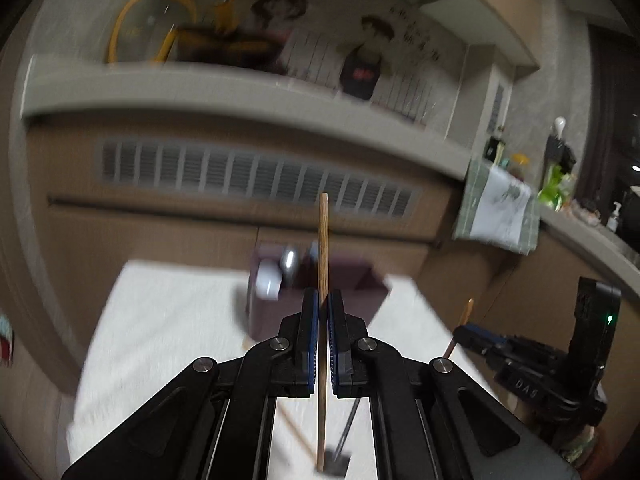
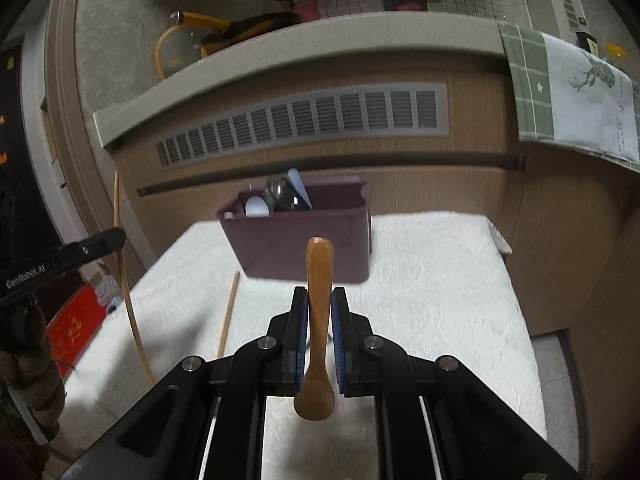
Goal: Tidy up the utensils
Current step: 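Lift the chopstick and wooden spoon up over the purple caddy, then lower chopstick and wooden spoon into the caddy and open both tools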
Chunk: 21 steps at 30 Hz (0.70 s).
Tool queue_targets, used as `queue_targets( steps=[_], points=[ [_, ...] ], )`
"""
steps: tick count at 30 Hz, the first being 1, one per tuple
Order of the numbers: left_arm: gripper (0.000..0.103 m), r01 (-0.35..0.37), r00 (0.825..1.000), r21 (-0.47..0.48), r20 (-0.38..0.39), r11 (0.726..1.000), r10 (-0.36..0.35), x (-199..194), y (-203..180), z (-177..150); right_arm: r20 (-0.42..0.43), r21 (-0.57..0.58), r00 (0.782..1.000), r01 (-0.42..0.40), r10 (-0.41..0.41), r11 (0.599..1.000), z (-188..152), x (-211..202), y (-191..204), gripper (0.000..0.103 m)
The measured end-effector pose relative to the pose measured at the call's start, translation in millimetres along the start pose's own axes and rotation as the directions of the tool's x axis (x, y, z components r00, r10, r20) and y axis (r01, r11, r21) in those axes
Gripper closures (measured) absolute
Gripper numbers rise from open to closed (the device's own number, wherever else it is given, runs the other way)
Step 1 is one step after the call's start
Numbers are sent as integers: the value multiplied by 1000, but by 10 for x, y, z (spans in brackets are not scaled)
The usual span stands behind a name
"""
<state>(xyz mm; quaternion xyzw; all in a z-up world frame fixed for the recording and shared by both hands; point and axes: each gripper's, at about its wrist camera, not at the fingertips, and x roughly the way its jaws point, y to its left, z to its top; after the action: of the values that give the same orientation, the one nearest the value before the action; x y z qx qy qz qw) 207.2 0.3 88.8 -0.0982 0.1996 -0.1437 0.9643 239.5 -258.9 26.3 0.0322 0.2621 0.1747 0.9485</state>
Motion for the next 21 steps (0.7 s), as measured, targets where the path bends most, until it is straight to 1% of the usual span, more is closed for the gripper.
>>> queue_targets(
  steps=[1, 2, 3, 4, 6, 8, 10, 12, 13, 17, 21],
  points=[
    [98, 9, 999, 21, 44, 1000, -10, -16, -49, 186, 24, -9, 1000, 1, -1, 1000, 125, -31, 12, 92],
    [98, 21, 995, 52, 98, 998, -26, -36, -115, 416, 73, -30, 997, 11, -9, 1000, 359, -99, 43, 92],
    [98, 26, 990, 65, 139, 998, -35, -46, -140, 556, 113, -46, 993, 23, -18, 999, 548, -153, 65, 92],
    [98, 29, 980, 74, 195, 997, -43, -40, -160, 722, 159, -61, 987, 38, -28, 997, 733, -211, 91, 92],
    [98, 23, 965, 87, 257, 996, -45, 59, -142, 929, 247, -95, 968, 69, -43, 993, 1107, -285, 149, 92],
    [98, 10, 957, 79, 287, 997, -33, 228, -71, 1021, 295, -119, 954, 91, -53, 989, 1364, -238, 209, 92],
    [98, 2, 954, 67, 298, 998, -22, 438, 13, 1035, 306, -128, 950, 96, -53, 987, 1481, -118, 246, 92],
    [98, -8, 956, 60, 293, 998, -10, 658, 99, 993, 303, -135, 951, 105, -60, 985, 1510, 83, 273, 92],
    [98, -19, 958, 55, 288, 998, 2, 777, 136, 963, 293, -140, 954, 105, -60, 985, 1505, 195, 279, 92],
    [98, -23, 969, 45, 248, 999, 11, 1154, 232, 872, 242, -139, 968, 106, -70, 985, 1418, 621, 238, 92],
    [98, -16, 981, 22, 192, 1000, 12, 1433, 335, 742, 178, -117, 981, 104, -83, 988, 1359, 926, 130, 92]
  ],
)
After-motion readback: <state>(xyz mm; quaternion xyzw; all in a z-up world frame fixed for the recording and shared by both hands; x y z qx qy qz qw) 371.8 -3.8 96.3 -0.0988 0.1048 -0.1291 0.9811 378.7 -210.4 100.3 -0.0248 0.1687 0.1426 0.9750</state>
